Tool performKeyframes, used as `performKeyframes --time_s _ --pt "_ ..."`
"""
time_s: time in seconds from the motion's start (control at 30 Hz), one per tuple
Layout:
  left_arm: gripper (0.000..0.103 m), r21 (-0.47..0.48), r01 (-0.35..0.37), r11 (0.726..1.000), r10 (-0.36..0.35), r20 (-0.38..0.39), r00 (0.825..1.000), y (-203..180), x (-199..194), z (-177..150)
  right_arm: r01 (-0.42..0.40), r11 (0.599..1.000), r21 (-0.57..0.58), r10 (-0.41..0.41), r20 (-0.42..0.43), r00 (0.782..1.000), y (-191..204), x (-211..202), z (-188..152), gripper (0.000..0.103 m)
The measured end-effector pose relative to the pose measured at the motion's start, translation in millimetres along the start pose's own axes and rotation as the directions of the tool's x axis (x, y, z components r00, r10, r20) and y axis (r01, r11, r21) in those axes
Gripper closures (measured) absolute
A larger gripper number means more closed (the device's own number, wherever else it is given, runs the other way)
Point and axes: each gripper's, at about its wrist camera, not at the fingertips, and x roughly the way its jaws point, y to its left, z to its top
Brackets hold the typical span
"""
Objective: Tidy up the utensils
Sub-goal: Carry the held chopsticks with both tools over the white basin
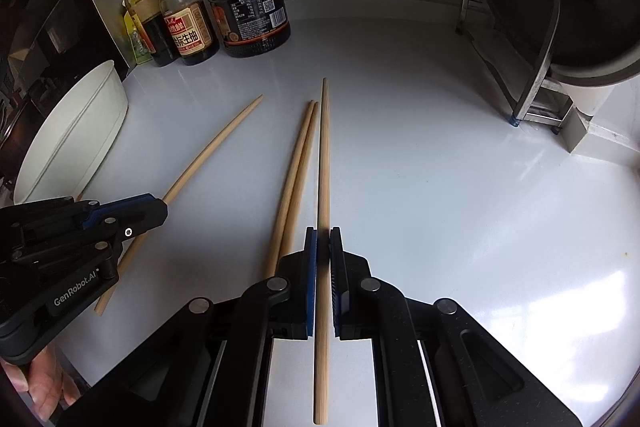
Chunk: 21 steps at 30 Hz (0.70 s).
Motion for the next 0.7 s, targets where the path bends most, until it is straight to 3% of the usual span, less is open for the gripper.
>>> performKeyframes --time_s 0.37,0.7 --pt "0.096 -0.11 -0.008 0.994 0.025 0.146 0.989 97.2 -90.0 20.7 -0.091 0.992 -0.087 0.098 0.078 0.992 91.5 -35.0 58.2 0.097" --pt "0.096 -0.211 0.021 0.977 0.043 0.294 0.955 192.5 -168.9 43.9 -0.219 0.955 -0.199 0.247 0.133 0.96 200.0 -34.1 124.7 0.097"
